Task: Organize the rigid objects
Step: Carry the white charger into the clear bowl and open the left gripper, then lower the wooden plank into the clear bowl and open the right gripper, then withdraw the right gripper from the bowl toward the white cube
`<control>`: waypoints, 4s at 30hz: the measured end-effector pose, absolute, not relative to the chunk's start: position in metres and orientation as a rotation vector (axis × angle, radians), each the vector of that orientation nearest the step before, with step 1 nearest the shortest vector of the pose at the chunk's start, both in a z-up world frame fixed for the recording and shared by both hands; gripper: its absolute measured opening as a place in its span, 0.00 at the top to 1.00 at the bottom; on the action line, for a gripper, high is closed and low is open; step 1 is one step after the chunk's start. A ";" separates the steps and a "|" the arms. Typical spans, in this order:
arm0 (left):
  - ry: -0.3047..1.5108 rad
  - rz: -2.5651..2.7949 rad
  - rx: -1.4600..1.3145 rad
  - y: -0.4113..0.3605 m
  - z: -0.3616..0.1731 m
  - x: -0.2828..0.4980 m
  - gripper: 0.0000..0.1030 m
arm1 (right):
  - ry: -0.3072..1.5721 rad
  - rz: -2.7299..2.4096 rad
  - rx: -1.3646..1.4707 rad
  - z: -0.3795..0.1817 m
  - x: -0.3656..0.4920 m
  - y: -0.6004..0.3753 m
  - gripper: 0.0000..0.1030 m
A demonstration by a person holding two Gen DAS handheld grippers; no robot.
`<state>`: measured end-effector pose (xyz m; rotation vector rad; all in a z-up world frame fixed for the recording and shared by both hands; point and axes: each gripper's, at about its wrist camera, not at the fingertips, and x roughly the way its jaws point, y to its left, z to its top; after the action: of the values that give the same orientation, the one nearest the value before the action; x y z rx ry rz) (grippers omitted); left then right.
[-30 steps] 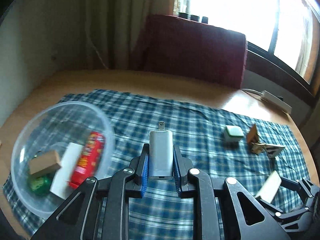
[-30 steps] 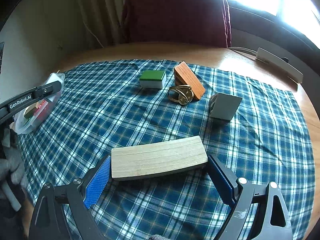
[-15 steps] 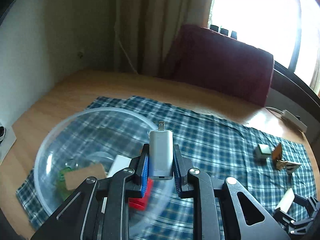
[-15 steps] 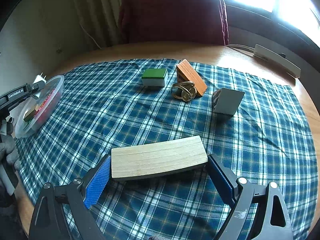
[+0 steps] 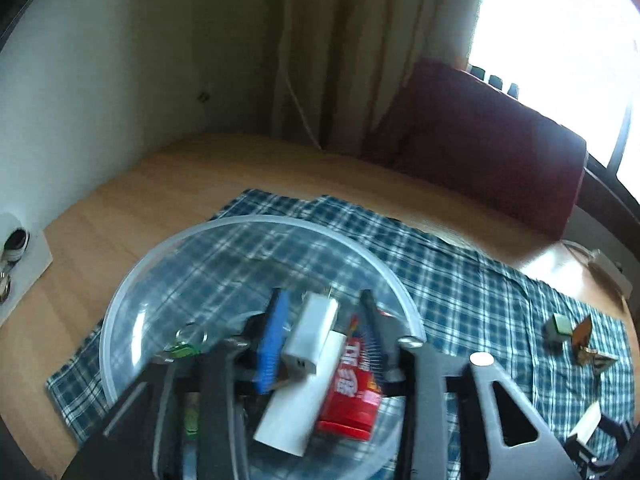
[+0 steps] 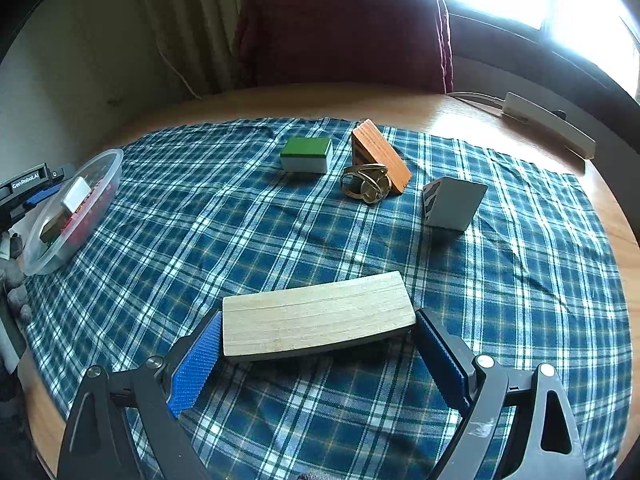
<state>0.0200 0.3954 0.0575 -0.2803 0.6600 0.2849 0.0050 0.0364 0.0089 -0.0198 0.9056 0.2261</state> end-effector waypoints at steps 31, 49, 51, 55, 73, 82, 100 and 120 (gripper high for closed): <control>0.529 0.446 -0.317 0.449 0.062 -0.023 0.29 | 0.817 0.464 -0.105 0.057 0.007 0.153 0.08; 0.508 0.461 -0.417 0.476 0.061 -0.038 0.27 | 0.802 0.681 -0.219 0.062 0.008 0.273 0.08; 0.513 0.464 -0.430 0.479 0.060 -0.038 0.27 | 0.807 0.692 -0.228 0.059 0.009 0.279 0.08; 0.512 0.472 -0.450 0.483 0.058 -0.040 0.27 | 0.810 0.710 -0.240 0.056 0.013 0.291 0.08; 0.516 0.463 -0.455 0.480 0.058 -0.040 0.24 | 0.810 0.652 -0.205 0.050 0.014 0.267 0.04; 0.526 0.460 -0.456 0.478 0.056 -0.037 0.23 | 0.795 0.593 -0.251 0.043 0.018 0.283 0.04; 0.536 0.432 -0.453 0.474 0.055 -0.036 0.21 | 0.771 0.477 -0.270 0.039 0.027 0.284 0.04; 0.568 0.442 -0.402 0.465 0.050 -0.028 0.21 | 0.789 0.370 -0.127 0.047 0.022 0.201 0.04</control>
<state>-0.0282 0.4652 0.0499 -0.4023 0.5680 0.4417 0.0217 0.2006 0.0466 -0.1270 0.7886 0.3702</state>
